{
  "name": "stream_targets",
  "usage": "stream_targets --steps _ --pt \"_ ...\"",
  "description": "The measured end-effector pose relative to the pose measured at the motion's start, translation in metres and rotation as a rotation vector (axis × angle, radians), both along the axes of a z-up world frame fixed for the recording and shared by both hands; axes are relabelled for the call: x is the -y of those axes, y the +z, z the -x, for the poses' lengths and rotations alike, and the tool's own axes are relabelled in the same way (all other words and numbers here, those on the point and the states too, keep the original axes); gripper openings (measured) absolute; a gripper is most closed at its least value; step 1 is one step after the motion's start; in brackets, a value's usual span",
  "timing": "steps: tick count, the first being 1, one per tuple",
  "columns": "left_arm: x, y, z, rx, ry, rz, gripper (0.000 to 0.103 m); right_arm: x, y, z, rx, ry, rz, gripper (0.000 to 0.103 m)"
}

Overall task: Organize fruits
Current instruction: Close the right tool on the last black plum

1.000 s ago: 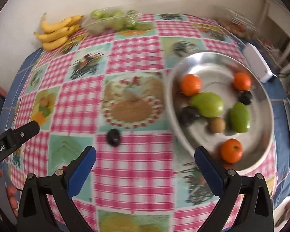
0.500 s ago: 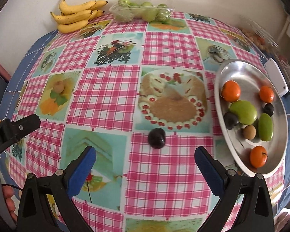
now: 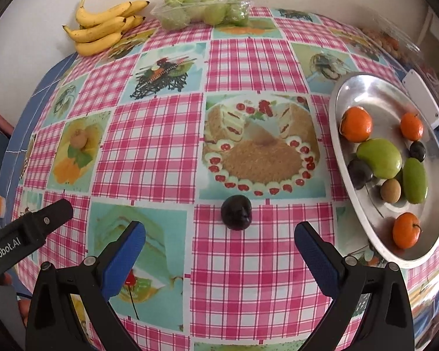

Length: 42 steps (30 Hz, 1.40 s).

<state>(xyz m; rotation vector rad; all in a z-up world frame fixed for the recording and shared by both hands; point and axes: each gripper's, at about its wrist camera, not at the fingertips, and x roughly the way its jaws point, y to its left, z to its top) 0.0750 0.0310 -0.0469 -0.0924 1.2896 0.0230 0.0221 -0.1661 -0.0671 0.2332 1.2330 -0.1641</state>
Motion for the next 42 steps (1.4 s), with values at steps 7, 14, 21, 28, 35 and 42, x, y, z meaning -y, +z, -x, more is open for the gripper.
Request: stream_targets --steps 7,14,21,28,35,42 --pt "0.002 -0.004 -0.003 -0.007 0.001 -0.011 0.103 0.001 -0.003 -0.002 -0.016 0.023 -0.008 0.102" --pt "0.003 -0.006 -0.005 -0.004 -0.003 -0.022 0.103 0.015 -0.009 0.0 -0.044 -0.023 -0.038 0.102" --pt "0.005 -0.004 -0.003 0.002 -0.017 -0.023 0.103 0.025 -0.011 0.001 -0.039 -0.035 -0.021 0.101" --pt "0.006 -0.003 -0.004 0.008 -0.023 -0.017 0.103 0.012 -0.008 -0.008 -0.017 0.025 0.012 0.084" --pt "0.005 -0.003 -0.005 0.01 -0.023 -0.009 0.103 0.009 -0.012 -0.009 -0.03 0.023 0.025 0.037" --pt "0.006 -0.003 -0.007 0.013 -0.02 -0.007 0.103 0.012 -0.007 -0.01 -0.011 0.014 0.009 0.024"
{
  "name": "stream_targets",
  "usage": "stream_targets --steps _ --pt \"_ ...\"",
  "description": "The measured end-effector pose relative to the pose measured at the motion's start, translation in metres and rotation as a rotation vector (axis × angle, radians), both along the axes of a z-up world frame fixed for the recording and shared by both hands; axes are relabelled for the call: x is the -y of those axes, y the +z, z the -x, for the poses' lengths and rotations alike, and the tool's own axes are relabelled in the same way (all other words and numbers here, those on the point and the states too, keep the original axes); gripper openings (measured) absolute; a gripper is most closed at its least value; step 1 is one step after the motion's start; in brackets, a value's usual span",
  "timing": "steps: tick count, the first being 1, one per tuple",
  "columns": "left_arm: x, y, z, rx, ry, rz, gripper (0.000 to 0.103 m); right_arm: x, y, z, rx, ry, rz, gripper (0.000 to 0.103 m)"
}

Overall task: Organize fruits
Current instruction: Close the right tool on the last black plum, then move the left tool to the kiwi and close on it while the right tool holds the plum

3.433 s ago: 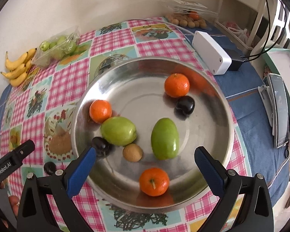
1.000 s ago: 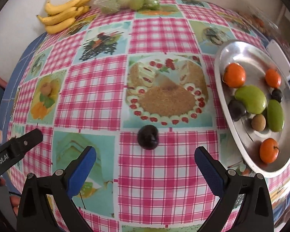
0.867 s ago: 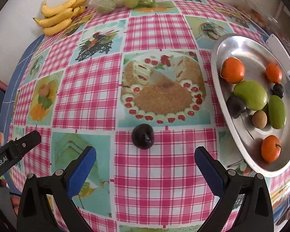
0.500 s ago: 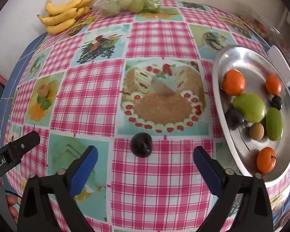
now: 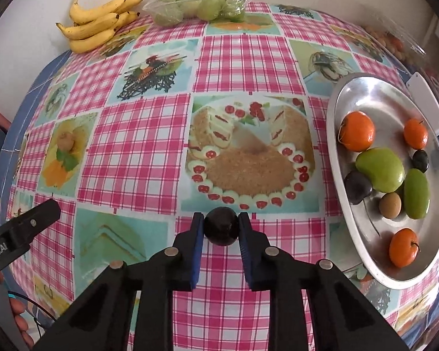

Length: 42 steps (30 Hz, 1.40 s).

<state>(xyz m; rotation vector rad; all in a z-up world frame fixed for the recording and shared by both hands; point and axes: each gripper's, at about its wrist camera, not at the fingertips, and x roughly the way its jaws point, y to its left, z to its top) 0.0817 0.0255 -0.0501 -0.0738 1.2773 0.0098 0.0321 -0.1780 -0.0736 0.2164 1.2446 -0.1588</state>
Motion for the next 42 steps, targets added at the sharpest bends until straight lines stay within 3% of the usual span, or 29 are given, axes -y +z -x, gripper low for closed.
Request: stream_targets --steps 8,13,26,28,35,37,42 --pt "-0.008 0.007 -0.008 0.028 0.021 0.017 0.103 -0.007 0.015 -0.005 0.042 0.025 0.006 0.024" --pt "-0.016 0.016 -0.019 0.088 0.03 0.021 0.103 -0.016 0.019 -0.013 0.059 0.031 -0.004 0.024" --pt "-0.026 0.024 -0.065 0.115 -0.03 0.019 0.1 -0.023 0.022 -0.038 0.098 0.057 -0.028 0.024" --pt "-0.021 0.021 -0.07 0.11 -0.039 0.038 0.085 -0.023 0.023 -0.044 0.101 0.061 -0.023 0.024" --pt "-0.006 0.008 -0.087 0.096 -0.073 0.032 0.063 -0.018 0.014 -0.056 0.089 0.053 -0.039 0.024" --pt "-0.003 0.003 -0.09 0.085 -0.081 0.028 0.051 -0.017 0.012 -0.06 0.086 0.053 -0.041 0.024" --pt "-0.001 -0.008 -0.096 0.067 -0.08 0.029 0.039 -0.015 0.01 -0.065 0.089 0.052 -0.058 0.024"
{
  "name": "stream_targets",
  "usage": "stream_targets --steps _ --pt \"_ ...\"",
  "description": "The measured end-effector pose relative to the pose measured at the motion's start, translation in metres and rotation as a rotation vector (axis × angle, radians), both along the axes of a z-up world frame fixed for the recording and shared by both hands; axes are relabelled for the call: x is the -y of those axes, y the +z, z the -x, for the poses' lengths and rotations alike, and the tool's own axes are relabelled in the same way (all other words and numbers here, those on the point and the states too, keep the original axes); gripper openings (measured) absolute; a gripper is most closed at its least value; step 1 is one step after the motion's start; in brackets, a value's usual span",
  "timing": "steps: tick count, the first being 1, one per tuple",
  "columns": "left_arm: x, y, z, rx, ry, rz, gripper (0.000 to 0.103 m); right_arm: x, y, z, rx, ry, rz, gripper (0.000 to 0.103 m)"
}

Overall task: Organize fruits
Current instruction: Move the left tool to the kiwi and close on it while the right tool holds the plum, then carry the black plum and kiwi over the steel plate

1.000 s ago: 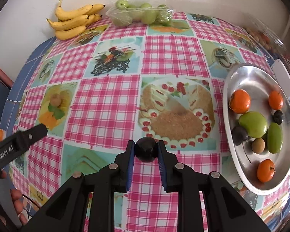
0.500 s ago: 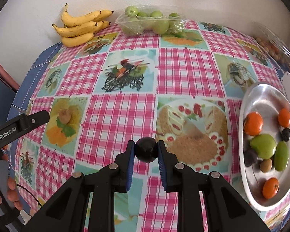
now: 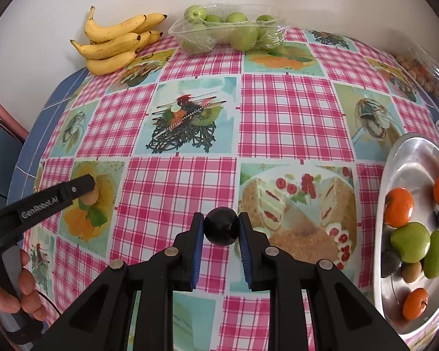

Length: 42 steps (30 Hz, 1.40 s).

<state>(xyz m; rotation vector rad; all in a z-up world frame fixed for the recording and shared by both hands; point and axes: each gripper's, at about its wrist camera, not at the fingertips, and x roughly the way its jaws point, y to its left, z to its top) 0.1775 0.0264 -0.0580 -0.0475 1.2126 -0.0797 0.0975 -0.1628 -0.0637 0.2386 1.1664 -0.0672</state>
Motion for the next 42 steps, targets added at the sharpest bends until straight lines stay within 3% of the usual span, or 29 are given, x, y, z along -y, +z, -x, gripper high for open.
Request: stream_targets --steps 2,4,19,34,42 --pt "-0.001 -0.002 -0.001 -0.002 0.003 0.004 0.036 0.0 -0.002 -0.002 -0.005 0.0 0.002 0.024" --pt "0.0 -0.005 -0.001 -0.01 -0.001 0.018 0.025 0.0 -0.003 -0.003 -0.008 0.001 0.0 0.024" --pt "0.014 0.023 0.012 0.035 -0.026 0.044 0.025 0.005 0.004 0.004 -0.01 -0.005 0.004 0.024" --pt "0.107 0.041 0.043 0.052 -0.17 0.107 0.025 0.076 0.022 0.029 0.004 -0.136 0.005 0.024" --pt "0.156 0.042 0.063 0.061 -0.254 0.095 0.025 0.107 0.029 0.042 0.018 -0.194 -0.012 0.025"
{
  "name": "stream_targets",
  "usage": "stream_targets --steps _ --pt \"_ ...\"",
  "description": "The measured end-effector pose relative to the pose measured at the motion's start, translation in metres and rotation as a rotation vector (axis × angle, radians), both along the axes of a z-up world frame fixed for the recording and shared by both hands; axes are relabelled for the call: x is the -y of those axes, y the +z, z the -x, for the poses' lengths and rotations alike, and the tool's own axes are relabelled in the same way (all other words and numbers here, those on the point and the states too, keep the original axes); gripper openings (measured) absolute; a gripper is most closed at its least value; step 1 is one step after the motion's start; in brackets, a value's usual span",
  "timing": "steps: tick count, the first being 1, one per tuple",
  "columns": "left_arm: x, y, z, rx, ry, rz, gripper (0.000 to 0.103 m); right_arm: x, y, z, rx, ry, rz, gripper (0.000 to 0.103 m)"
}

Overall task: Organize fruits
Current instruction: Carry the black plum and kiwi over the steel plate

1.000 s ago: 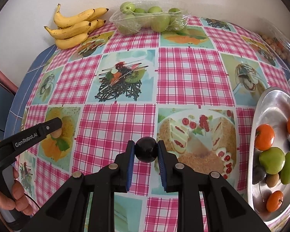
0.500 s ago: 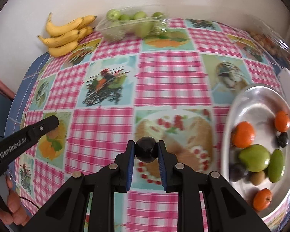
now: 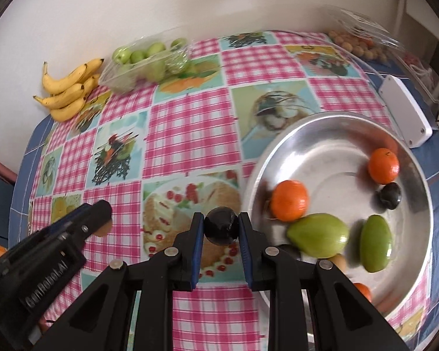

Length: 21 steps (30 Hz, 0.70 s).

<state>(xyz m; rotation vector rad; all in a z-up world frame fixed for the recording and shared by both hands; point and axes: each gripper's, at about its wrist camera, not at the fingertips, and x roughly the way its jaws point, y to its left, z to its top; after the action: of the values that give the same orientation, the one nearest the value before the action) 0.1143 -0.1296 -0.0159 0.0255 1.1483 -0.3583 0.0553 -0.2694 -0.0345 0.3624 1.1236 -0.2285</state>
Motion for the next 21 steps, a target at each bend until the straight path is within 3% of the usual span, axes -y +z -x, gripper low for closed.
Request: stream_targets --steps 21 --pt "0.078 -0.001 0.041 0.019 -0.156 -0.008 0.025 0.082 0.003 0.046 0.022 -0.161 -0.029 0.025"
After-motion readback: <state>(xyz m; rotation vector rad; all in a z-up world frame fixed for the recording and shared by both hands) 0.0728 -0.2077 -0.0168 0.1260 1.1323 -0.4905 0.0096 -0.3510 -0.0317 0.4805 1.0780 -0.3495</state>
